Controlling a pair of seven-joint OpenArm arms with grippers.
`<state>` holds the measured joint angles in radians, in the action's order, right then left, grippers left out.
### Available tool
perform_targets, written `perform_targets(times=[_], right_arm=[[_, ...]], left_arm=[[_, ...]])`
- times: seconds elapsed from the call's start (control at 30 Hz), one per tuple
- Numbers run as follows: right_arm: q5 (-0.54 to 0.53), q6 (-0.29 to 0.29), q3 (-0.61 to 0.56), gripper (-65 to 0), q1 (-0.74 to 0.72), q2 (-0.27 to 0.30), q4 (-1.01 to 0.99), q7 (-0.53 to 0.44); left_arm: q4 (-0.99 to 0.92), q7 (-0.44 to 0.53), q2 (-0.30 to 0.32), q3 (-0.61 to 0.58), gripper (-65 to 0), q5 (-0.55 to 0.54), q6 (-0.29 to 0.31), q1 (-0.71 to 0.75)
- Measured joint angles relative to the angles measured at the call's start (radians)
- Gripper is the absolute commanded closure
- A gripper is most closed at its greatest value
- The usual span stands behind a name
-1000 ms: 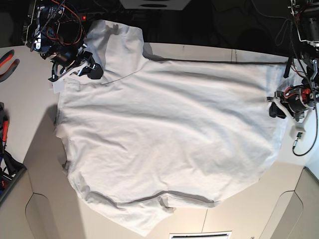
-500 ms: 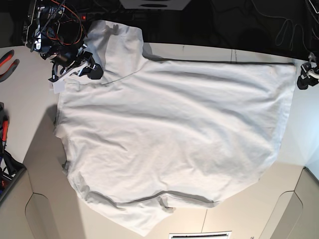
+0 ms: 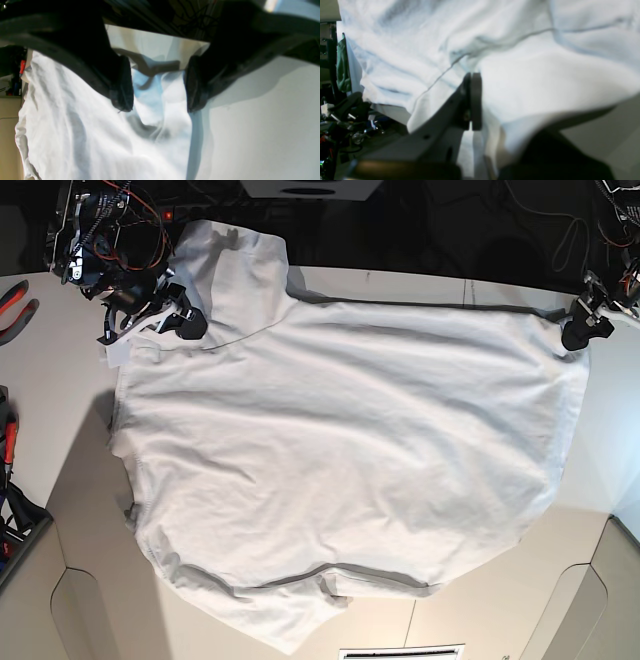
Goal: Layout the t-shirt on the table in an organized manner, then fold the t-shirt properly
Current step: 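Grasp the shirt collar corner with the right gripper and the opposite corner with the left, then lift the shirt edge with both grippers and pull it taut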
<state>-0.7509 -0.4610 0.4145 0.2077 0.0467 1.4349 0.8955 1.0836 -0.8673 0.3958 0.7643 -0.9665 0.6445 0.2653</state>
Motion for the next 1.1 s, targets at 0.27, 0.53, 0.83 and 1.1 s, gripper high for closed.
perform_targets(times=[0.27,0.53,0.83,1.1], right_arm=[[0.0,0.0,0.0,0.0,0.0,0.0,0.0,0.0],[-0.079,-0.066,0.003,0.0,0.014,0.0,0.091,0.135],[-0.079,-0.068,0.003,0.0,0.091,0.0,0.309,0.166],[-0.079,-0.07,0.003,0.0,0.214,0.0,0.431,0.172]], left_arm=[[-0.001,-0.015,-0.005,-0.002,0.0,0.016,-0.008,0.0],[-0.002,-0.106,0.018,0.035,0.0,-0.097,0.035,0.003],[-0.002,-0.208,0.06,0.179,0.0,-0.237,0.038,0.034],[-0.002,-0.273,0.126,0.195,0.0,-0.34,0.041,0.109]])
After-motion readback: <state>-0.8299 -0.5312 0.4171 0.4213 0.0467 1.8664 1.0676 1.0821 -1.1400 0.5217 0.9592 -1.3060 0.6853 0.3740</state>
